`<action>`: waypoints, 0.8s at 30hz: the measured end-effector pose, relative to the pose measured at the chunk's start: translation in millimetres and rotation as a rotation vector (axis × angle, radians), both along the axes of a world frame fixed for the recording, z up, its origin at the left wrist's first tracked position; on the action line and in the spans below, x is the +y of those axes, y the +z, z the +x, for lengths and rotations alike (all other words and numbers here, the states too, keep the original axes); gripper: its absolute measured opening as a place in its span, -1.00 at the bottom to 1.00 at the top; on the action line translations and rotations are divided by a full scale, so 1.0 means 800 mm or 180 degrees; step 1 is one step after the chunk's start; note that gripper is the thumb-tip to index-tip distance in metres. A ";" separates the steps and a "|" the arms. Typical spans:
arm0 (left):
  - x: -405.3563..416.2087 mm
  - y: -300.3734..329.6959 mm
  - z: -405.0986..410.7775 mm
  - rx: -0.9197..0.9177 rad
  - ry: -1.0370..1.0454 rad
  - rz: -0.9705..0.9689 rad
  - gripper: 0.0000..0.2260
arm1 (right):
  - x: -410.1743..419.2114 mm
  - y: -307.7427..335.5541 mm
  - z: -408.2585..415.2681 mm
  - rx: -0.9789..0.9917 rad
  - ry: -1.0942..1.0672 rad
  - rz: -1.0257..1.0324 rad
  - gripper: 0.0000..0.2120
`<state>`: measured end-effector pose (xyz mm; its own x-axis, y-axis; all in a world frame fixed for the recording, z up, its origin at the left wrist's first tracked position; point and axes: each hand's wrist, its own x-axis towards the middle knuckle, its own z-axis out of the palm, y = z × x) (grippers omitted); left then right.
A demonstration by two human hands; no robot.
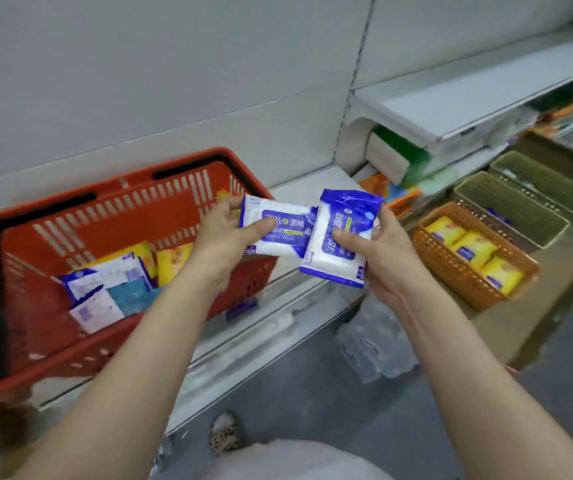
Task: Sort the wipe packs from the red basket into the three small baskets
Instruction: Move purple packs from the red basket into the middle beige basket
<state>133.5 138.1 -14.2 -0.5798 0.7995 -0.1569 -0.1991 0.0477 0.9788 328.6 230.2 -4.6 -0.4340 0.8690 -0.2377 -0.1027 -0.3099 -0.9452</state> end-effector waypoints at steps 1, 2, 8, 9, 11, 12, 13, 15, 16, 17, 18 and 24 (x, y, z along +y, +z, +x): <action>0.011 -0.001 0.034 0.0016 -0.0088 0.0067 -0.64 | 0.005 -0.001 0.037 0.0062 -0.0092 0.0075 -0.25; 0.022 -0.002 0.069 0.0003 -0.0195 0.0116 -0.60 | 0.010 -0.002 0.077 0.0075 -0.0191 0.0136 -0.14; 0.080 -0.030 0.295 -0.0145 -0.0992 0.0133 -0.63 | 0.026 -0.011 0.331 -0.0100 -0.0616 0.0556 -0.10; 0.089 -0.035 0.329 -0.0148 -0.1063 0.0113 -0.66 | 0.027 -0.013 0.368 -0.0277 -0.0744 0.0586 -0.21; 0.106 -0.041 0.391 -0.0157 -0.1174 0.0059 -0.68 | 0.030 -0.017 0.432 -0.0614 -0.1036 0.0498 -0.45; 0.114 -0.043 0.417 -0.0186 -0.1212 0.0025 -0.68 | 0.033 -0.021 0.461 -0.0694 -0.1203 0.0406 -0.55; 0.120 -0.045 0.439 -0.0210 -0.1246 -0.0020 -0.66 | 0.037 -0.024 0.485 -0.0746 -0.1366 0.0337 -0.63; 0.136 -0.047 0.474 -0.0146 -0.1287 -0.0135 -0.63 | 0.052 -0.033 0.527 -0.0900 -0.1637 0.0309 -0.75; 0.145 -0.048 0.488 -0.0066 -0.1298 -0.0182 -0.64 | 0.062 -0.038 0.545 -0.0952 -0.1752 0.0305 -0.80; 0.155 -0.049 0.500 0.0006 -0.1299 -0.0215 -0.65 | 0.073 -0.043 0.560 -0.0969 -0.1849 0.0295 -0.82; 0.167 -0.051 0.510 0.0059 -0.1290 -0.0256 -0.66 | 0.085 -0.048 0.574 -0.0957 -0.1907 0.0280 -0.82; 0.274 -0.073 0.575 0.0023 -0.1257 -0.0393 -0.68 | 0.188 -0.069 0.651 -0.0760 -0.1970 -0.0092 -0.48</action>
